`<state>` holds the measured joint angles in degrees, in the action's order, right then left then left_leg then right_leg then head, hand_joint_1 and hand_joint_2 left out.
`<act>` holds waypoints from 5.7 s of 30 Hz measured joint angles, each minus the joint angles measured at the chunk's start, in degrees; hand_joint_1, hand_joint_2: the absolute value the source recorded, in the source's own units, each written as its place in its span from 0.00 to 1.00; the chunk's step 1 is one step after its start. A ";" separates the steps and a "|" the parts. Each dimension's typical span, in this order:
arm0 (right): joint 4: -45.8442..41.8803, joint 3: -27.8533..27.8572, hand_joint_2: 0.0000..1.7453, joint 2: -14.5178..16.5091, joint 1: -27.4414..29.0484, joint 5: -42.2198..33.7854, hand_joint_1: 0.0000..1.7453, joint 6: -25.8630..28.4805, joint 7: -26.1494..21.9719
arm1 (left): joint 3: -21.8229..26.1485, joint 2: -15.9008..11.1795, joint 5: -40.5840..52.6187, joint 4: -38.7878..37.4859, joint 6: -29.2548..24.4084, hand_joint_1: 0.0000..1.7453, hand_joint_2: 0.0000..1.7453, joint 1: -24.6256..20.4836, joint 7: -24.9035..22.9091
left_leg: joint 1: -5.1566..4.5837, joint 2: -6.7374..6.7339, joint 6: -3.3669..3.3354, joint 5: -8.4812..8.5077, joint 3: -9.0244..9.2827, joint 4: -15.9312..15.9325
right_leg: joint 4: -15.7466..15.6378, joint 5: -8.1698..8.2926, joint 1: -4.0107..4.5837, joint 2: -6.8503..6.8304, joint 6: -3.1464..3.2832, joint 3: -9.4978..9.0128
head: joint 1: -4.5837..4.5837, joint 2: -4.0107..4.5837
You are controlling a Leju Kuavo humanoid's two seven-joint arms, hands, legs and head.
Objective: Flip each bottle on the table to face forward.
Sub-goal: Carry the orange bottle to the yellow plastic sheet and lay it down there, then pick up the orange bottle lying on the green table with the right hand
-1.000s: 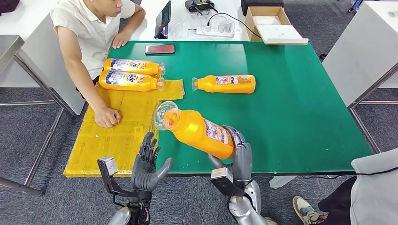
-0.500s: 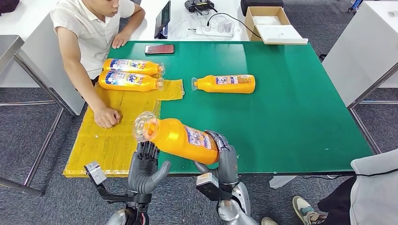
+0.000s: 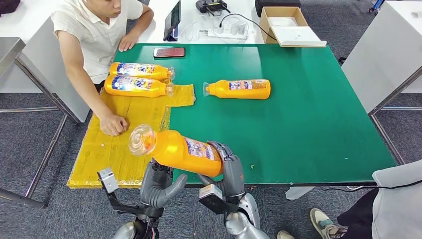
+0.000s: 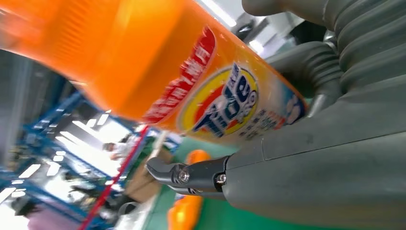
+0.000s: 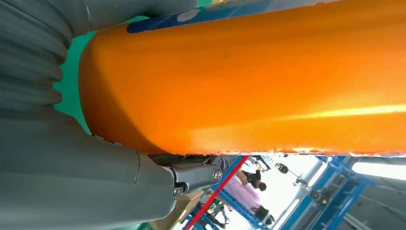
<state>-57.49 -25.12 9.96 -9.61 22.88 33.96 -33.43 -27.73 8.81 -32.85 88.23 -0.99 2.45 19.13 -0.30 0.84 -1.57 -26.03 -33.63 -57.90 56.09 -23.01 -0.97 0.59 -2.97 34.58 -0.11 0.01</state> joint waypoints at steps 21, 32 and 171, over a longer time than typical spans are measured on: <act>5.95 -6.28 1.00 2.46 -1.64 3.59 1.00 1.75 0.16 | -1.26 0.07 -0.38 -5.69 -4.40 0.97 1.00 -2.81 -2.31 | 0.00 0.00 0.00 0.00 0.00 0.00 | 0.00 0.00 0.00 0.00 0.00 0.00 | -0.01 0.00; 8.26 -7.86 1.00 4.07 -2.25 1.48 0.83 0.66 0.60 | 0.09 1.22 -1.45 -3.65 -9.17 1.00 1.00 -1.22 0.79 | 0.00 -0.03 0.00 0.00 0.00 0.00 | 0.00 0.00 0.00 0.01 0.00 0.03 | 0.00 0.01; 1.16 30.25 0.25 -4.99 -0.23 46.19 0.00 2.43 5.67 | 14.92 -0.87 26.24 3.17 -14.33 0.00 1.00 -5.57 18.16 | 0.00 0.17 0.05 0.27 -0.26 -0.01 | 0.03 0.17 0.02 -0.26 0.17 0.24 | 0.00 0.00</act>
<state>-56.33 5.13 4.96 -9.84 69.07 36.39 -27.76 -12.81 7.93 -6.61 91.41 -15.32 -3.12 37.29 -0.30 1.01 -1.52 -25.77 -33.89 -57.91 56.12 -22.84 -0.95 0.33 -2.81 34.83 -0.11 0.01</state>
